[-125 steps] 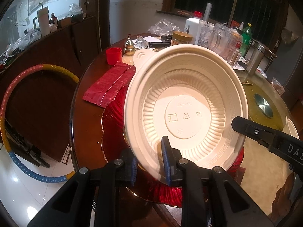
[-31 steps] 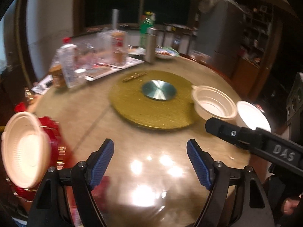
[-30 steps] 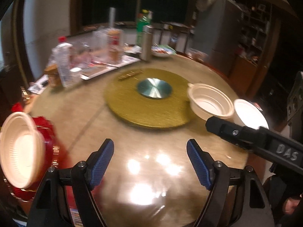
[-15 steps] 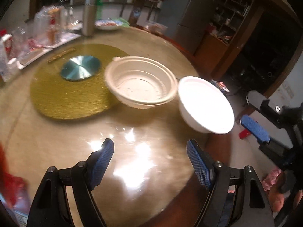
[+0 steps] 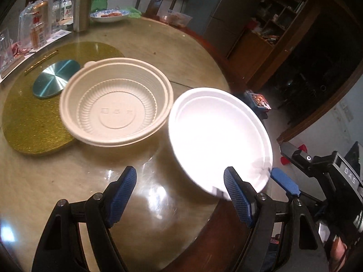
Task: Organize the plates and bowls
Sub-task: 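Move both grippers to the rim of the large white foam bowl, then close the left gripper on the white bowl rim while the right gripper grips it too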
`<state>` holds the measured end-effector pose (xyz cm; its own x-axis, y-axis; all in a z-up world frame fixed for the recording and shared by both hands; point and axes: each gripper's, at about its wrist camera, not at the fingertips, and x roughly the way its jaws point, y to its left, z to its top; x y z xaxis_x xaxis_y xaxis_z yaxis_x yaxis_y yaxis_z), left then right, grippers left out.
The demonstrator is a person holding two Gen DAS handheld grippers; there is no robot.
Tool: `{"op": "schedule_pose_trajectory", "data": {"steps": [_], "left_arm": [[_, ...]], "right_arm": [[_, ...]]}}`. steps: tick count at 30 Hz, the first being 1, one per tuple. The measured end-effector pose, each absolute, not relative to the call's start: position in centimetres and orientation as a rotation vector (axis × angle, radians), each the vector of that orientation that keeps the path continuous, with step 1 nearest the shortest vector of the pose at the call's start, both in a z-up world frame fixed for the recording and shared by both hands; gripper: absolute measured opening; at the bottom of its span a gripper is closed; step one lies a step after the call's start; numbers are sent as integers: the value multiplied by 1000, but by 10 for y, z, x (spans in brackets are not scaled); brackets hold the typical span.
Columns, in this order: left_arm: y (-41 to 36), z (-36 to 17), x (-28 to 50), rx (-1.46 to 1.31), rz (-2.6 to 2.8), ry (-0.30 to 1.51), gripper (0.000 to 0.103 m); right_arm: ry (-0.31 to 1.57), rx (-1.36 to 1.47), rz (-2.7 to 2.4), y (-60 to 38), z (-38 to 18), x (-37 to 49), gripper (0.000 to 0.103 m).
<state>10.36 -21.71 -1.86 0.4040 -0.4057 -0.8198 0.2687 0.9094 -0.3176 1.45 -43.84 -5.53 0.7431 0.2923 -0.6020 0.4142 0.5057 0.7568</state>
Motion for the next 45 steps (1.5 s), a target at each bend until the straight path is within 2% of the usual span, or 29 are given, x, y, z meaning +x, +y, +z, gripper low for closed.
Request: {"op": "schedule_pose_trajectory", "data": {"steps": [7,8,9,11,12,22,23,25,27,28,30,31,32,33,35,36,37,45], "left_arm": [[-226,-25,115,-140,-406,1096,79],[-226,-27,116,-141,-401,1100,79],[-227,-28,118,-143,-398,1104,79],[-228,-31,120,-146,-397,1111,79],[-228,-31,121,-145,-395,1110,79],[-235,-41,130,-141,-381,1112,79],[-234,-42,130,-144,-381,1112,79],[-234,-43,130,-139,-375,1107,77],[-235,-43,130,-136,-371,1098,76],[-235,-43,131,-133,-371,1094,74],[-235,-44,132,-119,-369,1101,56],[-234,-45,133,-107,-365,1105,50],[-235,-47,133,-93,-363,1109,39],[-235,-48,134,-84,-372,1111,30],[-236,-48,133,-69,-376,1107,23],[-237,-48,132,-60,-384,1109,15],[-238,-48,131,-54,-390,1110,12],[-232,-44,125,-27,-391,1095,11]], "right_arm": [[828,1075,-55,-438,-67,30,58],[829,1082,-36,-438,-69,31,61],[826,1078,-24,-437,-70,33,78],[830,1047,-55,-436,-68,33,99],[835,1044,-59,-436,-69,34,103],[880,1052,-93,-440,-74,39,102],[886,1035,-104,-439,-73,37,100],[889,1016,-106,-438,-71,39,88],[904,1021,-109,-439,-74,41,61],[921,1015,-117,-440,-77,43,55],[938,1016,-119,-439,-82,45,36],[936,1017,-118,-439,-83,45,33],[927,1015,-114,-439,-83,44,25],[917,1010,-112,-439,-82,44,22],[905,994,-105,-436,-78,41,15],[904,983,-98,-434,-76,41,14],[903,974,-94,-432,-74,41,13],[878,939,-95,-424,-63,31,8]]}}
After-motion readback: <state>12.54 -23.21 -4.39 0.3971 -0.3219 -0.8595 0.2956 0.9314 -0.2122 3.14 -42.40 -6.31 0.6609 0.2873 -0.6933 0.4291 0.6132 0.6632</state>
